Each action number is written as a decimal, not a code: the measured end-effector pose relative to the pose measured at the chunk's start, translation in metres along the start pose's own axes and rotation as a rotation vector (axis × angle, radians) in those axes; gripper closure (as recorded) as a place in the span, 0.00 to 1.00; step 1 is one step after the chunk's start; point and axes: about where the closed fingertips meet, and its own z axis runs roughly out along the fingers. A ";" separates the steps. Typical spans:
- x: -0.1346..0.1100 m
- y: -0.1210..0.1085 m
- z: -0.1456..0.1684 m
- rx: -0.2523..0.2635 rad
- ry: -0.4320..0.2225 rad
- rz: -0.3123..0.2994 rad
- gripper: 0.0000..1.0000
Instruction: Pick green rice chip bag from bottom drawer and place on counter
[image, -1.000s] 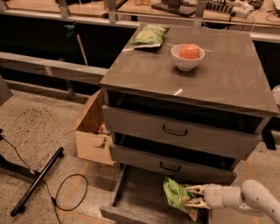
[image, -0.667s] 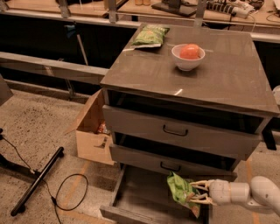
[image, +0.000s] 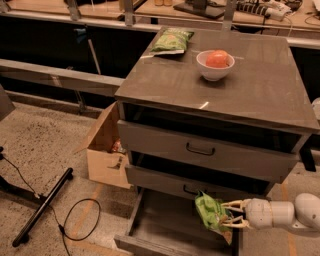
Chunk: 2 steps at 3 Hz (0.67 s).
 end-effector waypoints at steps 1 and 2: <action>-0.020 -0.007 -0.004 0.012 -0.062 -0.020 1.00; -0.054 -0.014 -0.018 0.052 -0.097 -0.060 1.00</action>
Offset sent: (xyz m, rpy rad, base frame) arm -0.0114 -0.0071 0.1100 0.1235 -0.1575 -0.0279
